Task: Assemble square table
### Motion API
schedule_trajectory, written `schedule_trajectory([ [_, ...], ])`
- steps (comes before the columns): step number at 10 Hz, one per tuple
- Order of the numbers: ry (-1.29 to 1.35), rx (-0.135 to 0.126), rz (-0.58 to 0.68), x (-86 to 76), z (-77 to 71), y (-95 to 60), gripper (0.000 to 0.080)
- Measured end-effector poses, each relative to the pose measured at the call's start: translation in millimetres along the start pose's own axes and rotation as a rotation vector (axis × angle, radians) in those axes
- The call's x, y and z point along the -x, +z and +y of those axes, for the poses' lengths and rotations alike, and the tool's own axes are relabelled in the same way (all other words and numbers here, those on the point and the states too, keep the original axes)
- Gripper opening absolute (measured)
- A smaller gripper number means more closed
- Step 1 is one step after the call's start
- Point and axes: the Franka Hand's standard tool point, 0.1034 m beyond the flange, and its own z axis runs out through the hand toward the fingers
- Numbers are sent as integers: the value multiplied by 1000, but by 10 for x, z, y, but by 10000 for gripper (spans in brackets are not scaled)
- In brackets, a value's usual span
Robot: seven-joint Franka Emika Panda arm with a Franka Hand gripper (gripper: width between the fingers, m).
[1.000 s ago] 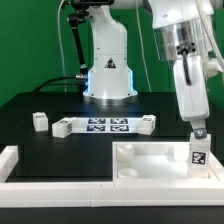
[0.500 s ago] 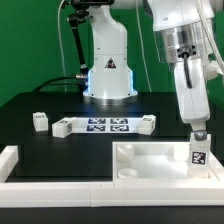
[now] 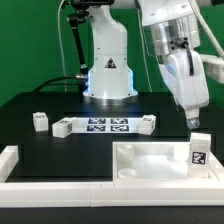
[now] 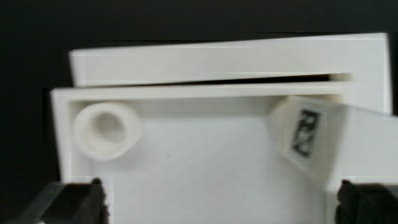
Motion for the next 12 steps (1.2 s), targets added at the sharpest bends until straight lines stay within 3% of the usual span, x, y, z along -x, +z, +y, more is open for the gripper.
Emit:
schedule_trajectory([
  [1, -86, 7, 5, -9, 71, 17, 649],
  [7, -521, 8, 2, -45, 100, 47, 649],
  [8, -635, 25, -6, -156, 288, 119, 649],
  [10, -809, 85, -37, -305, 645, 184, 649],
  [12, -959, 143, -12, -307, 891, 290, 649],
])
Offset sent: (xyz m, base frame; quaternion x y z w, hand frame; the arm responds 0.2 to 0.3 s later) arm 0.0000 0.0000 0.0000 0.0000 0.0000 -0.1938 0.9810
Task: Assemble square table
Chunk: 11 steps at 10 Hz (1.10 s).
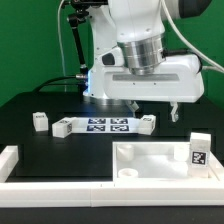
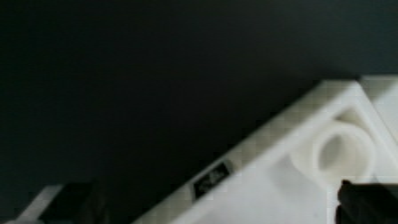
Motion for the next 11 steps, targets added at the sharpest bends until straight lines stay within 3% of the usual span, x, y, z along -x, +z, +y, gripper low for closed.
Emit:
schedule_trajectory([
  [5, -42, 3, -20, -3, 29, 5, 649],
  [6, -66, 33, -153, 204, 136, 60, 649],
  [8, -71, 76, -386, 521, 501, 157, 649],
  [11, -50, 88, -535, 479, 507, 172, 649],
])
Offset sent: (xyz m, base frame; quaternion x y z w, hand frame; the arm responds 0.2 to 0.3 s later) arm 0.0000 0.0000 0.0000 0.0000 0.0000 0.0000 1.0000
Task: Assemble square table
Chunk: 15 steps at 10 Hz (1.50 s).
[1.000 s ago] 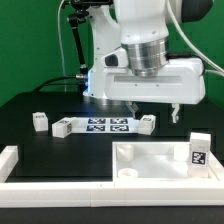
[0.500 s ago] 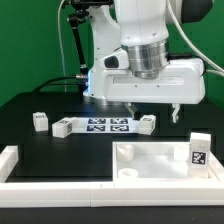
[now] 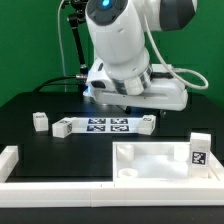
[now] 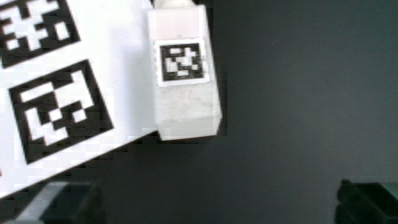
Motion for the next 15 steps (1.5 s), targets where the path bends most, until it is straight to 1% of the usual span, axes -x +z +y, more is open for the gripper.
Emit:
schedule_trajectory([
  [1, 9, 4, -75, 33, 26, 23, 649],
  [2, 24, 5, -124, -1, 24, 61, 649],
  [3, 18, 11, -104, -19, -49, 171, 649],
  [4, -6, 30, -95, 40, -111, 287, 649],
  [8, -3, 27, -99, 27, -93, 286, 649],
  [9, -3, 27, -102, 35, -81, 310, 649],
  [10, -1, 14, -129, 113, -18, 467, 649],
  [11, 16, 19, -153, 188, 37, 638, 649],
  [12, 15, 28, -165, 229, 39, 734, 649],
  [13, 20, 27, -194, 253, 83, 794, 649],
  [14, 33, 22, -217, 256, 132, 810, 649],
  [15, 34, 23, -210, 239, 131, 805, 649],
])
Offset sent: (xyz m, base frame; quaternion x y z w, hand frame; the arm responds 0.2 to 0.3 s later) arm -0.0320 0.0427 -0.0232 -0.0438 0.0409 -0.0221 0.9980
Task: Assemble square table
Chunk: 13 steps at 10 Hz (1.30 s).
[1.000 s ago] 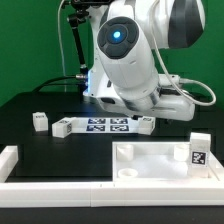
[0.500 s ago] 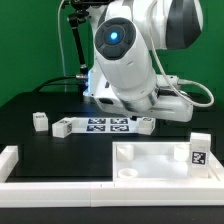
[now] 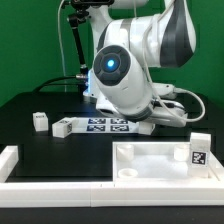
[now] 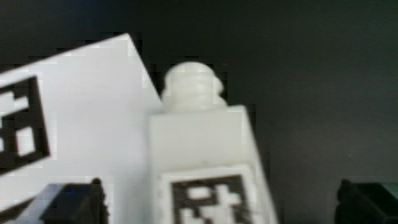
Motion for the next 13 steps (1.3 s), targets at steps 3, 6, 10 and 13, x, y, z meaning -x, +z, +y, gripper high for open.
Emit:
schedule_trajectory([
  [3, 1, 0, -2, 0, 4, 7, 384],
  [6, 1, 0, -2, 0, 4, 7, 282],
  [10, -21, 28, 69, 2, -93, -299, 282],
  [13, -69, -27, 230, 193, -170, -1247, 284],
])
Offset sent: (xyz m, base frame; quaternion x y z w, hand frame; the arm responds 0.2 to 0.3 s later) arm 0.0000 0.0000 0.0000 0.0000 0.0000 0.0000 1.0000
